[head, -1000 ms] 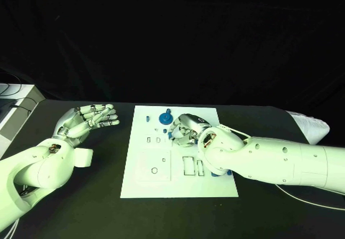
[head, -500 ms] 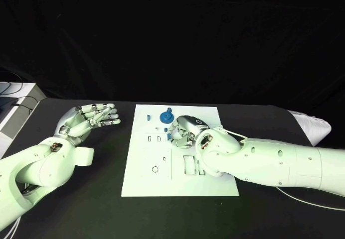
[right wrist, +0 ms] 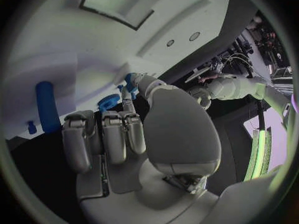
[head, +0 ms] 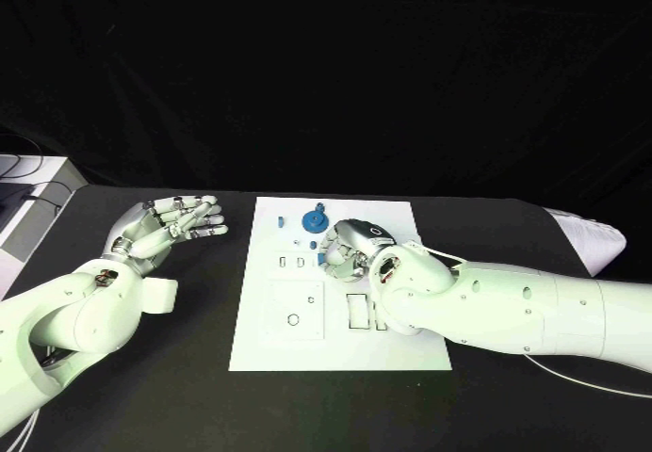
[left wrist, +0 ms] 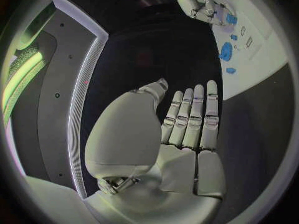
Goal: Assemble the parts on the task board
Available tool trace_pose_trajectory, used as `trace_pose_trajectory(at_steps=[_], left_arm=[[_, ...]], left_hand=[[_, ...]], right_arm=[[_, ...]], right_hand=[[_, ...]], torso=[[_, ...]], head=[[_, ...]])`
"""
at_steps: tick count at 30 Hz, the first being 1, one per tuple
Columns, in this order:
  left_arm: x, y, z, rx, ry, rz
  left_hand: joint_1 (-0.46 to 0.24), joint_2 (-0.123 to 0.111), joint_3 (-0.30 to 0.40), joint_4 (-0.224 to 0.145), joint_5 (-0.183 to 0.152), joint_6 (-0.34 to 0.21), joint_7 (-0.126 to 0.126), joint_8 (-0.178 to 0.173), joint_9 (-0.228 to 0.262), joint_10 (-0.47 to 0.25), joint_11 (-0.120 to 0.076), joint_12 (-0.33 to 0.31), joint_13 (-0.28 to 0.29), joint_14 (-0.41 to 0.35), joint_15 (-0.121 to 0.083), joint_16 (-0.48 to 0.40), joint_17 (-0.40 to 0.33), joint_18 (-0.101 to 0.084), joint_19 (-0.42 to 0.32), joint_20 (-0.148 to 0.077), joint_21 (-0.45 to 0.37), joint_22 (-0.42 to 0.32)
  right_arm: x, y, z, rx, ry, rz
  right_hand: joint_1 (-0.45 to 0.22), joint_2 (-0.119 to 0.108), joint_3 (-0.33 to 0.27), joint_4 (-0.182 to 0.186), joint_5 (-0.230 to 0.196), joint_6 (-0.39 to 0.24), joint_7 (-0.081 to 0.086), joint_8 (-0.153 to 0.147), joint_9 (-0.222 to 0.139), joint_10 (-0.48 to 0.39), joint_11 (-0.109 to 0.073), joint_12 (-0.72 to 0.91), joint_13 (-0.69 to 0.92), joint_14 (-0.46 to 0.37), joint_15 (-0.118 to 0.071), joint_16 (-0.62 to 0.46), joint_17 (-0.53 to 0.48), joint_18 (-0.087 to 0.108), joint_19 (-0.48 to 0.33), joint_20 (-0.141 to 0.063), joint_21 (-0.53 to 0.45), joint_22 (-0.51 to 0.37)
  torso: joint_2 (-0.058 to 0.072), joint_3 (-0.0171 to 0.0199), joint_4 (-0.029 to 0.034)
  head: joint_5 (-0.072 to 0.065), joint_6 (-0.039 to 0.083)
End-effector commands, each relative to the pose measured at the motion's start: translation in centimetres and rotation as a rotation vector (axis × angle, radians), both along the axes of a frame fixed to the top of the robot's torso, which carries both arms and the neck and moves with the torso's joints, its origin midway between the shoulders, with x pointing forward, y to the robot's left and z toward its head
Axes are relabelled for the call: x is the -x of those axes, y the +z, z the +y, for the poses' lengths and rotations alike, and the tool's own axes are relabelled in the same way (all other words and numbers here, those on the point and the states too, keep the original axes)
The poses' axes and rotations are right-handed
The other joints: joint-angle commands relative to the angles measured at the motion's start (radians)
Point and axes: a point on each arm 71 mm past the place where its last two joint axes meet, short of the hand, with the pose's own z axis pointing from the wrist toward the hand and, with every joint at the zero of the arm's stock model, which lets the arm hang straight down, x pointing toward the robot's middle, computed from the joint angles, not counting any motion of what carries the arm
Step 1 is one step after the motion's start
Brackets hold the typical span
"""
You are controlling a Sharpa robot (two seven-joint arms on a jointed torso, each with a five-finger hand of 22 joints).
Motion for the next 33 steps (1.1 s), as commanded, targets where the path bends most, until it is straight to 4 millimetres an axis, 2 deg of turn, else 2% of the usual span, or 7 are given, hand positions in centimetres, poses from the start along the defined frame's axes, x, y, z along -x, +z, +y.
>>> trace_pose_trajectory(at_steps=[1,11,25,33], left_arm=[[0.06,0.08,-0.23,0.006,-0.021,-0.005],[0.06,0.02,-0.20,0.006,-0.022,-0.001],[0.07,-0.14,-0.17,0.005,-0.022,0.003],[0.08,-0.26,-0.14,0.004,-0.021,0.007]], left_hand=[[-0.005,-0.007,0.004,-0.003,0.000,0.005,0.014,-0.007,-0.002,0.001,0.001,-0.005,0.000,-0.007,0.002,-0.004,0.001,0.012,0.003,0.001,0.004,-0.001],[-0.005,-0.007,0.004,-0.003,0.000,0.005,0.014,-0.007,-0.002,0.001,0.001,-0.005,0.000,-0.007,0.002,-0.004,0.001,0.012,0.003,0.001,0.004,-0.001],[-0.009,-0.008,0.004,-0.003,0.000,0.005,0.014,-0.009,-0.003,0.000,0.001,-0.005,-0.001,-0.009,0.002,-0.006,0.003,0.012,0.002,0.001,0.004,-0.002],[-0.009,-0.008,0.004,-0.003,0.000,0.005,0.014,-0.009,-0.003,0.000,0.001,-0.005,-0.001,-0.009,0.002,-0.006,0.003,0.012,0.002,0.001,0.004,-0.002]], right_arm=[[0.07,-0.15,0.10,0.030,0.007,-0.006],[0.15,-0.31,0.10,0.031,0.011,0.000],[0.06,-0.44,-0.06,0.037,0.006,0.005],[0.06,-0.43,-0.11,0.033,0.009,0.004]], right_hand=[[-0.015,0.000,0.002,0.003,0.003,0.010,-0.013,0.009,0.033,0.104,-0.009,0.006,0.263,0.090,-0.006,0.001,0.213,-0.007,0.105,-0.005,0.003,0.263],[-0.056,-0.033,-0.014,0.018,0.001,-0.008,-0.008,0.008,0.033,0.104,-0.005,0.006,0.263,0.090,-0.002,0.001,0.213,-0.007,0.105,-0.002,0.003,0.263],[-0.071,-0.045,-0.029,0.028,-0.007,-0.023,-0.004,0.004,0.030,0.104,-0.002,0.006,0.263,0.090,0.001,0.000,0.210,-0.007,0.105,0.001,0.003,0.263],[-0.072,-0.056,-0.046,0.036,-0.018,-0.061,0.011,-0.013,0.021,0.094,0.011,-0.006,0.253,0.087,0.011,-0.003,0.201,-0.007,0.105,0.009,0.003,0.263]], torso=[[0.001,0.0008,-0.0013],[0.000,0.0002,0.0000],[0.000,0.0001,-0.0006],[0.000,0.0006,-0.0002]], head=[[0.000,0.001],[-0.001,0.001],[-0.002,0.001],[-0.002,0.001]])
